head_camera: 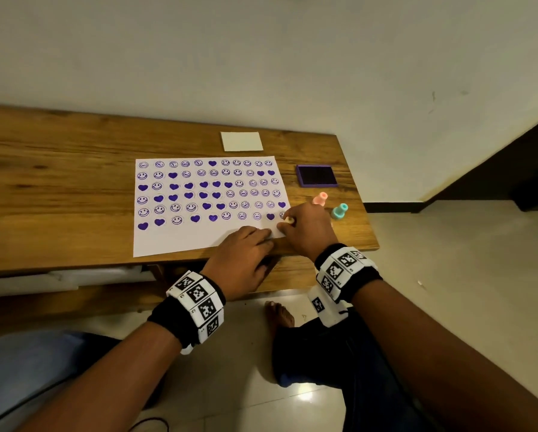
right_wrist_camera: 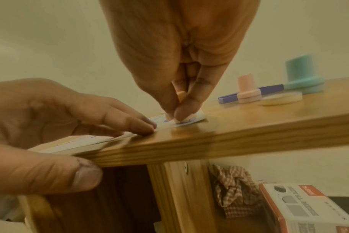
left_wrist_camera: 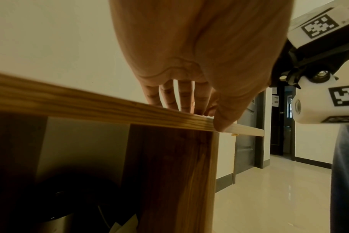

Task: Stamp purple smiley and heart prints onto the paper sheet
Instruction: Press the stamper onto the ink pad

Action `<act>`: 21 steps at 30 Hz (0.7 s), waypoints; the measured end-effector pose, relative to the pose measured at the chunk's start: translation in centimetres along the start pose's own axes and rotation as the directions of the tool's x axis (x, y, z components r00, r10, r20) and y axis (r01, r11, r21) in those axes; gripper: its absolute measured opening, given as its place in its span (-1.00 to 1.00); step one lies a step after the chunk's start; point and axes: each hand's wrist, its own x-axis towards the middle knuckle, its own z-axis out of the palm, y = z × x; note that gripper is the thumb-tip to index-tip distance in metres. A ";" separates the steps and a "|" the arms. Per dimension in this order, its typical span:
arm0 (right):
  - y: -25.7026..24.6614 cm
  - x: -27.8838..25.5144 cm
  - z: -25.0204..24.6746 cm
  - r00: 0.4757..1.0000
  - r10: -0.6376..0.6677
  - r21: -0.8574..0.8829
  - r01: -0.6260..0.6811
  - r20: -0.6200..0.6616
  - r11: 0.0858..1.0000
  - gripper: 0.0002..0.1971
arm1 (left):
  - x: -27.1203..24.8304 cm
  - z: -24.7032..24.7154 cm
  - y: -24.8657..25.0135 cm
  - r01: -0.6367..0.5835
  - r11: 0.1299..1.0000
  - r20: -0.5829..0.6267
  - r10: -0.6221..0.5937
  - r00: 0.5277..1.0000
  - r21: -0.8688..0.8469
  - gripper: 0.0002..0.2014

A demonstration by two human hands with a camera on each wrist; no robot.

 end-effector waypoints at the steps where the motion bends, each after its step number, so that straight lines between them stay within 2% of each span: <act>1: -0.1 -0.1 0.0 1.000 -0.008 -0.008 0.008 0.005 1.000 -0.69 | 0.0 0.0 -0.1 0.000 1.000 -0.003 0.000 1.000 -0.004 -0.51; 3: -0.1 -0.2 -0.1 1.000 -0.008 0.019 0.008 0.010 1.000 -0.72 | 0.0 -0.2 -0.2 0.006 1.000 0.005 -0.006 1.000 -0.002 -0.51; 4: 0.2 -0.4 -0.3 1.000 0.016 0.087 -0.015 -0.005 0.996 -0.75 | 0.1 -0.2 -0.2 0.009 1.000 0.012 -0.009 1.000 0.000 -0.50; 6: 1.0 -0.8 -0.7 0.986 0.111 0.276 -0.074 -0.122 0.958 -0.83 | 0.2 -0.2 -0.4 0.011 1.000 0.024 -0.011 1.000 -0.005 -0.49; 8: 1.8 -1.2 -1.5 0.934 0.214 0.417 -0.081 -0.285 0.905 -0.91 | 0.3 -0.2 -0.7 0.013 1.000 0.033 -0.012 0.999 -0.022 -0.49; 9: 2.1 -1.3 -2.0 0.916 0.244 0.469 -0.072 -0.319 0.880 -0.94 | 0.4 -0.3 -0.8 0.012 0.999 0.036 -0.011 0.999 -0.030 -0.49; 13: 3.0 -1.5 -2.8 0.915 0.285 0.571 -0.075 -0.287 0.817 -0.90 | 0.5 -0.3 -0.9 0.033 0.998 0.042 -0.031 0.999 -0.055 -0.52; 21: 4.4 -1.3 -2.5 0.916 0.283 0.593 -0.062 -0.286 0.803 -0.84 | 0.4 -0.2 -0.9 0.059 0.996 0.010 -0.058 0.998 -0.065 -0.52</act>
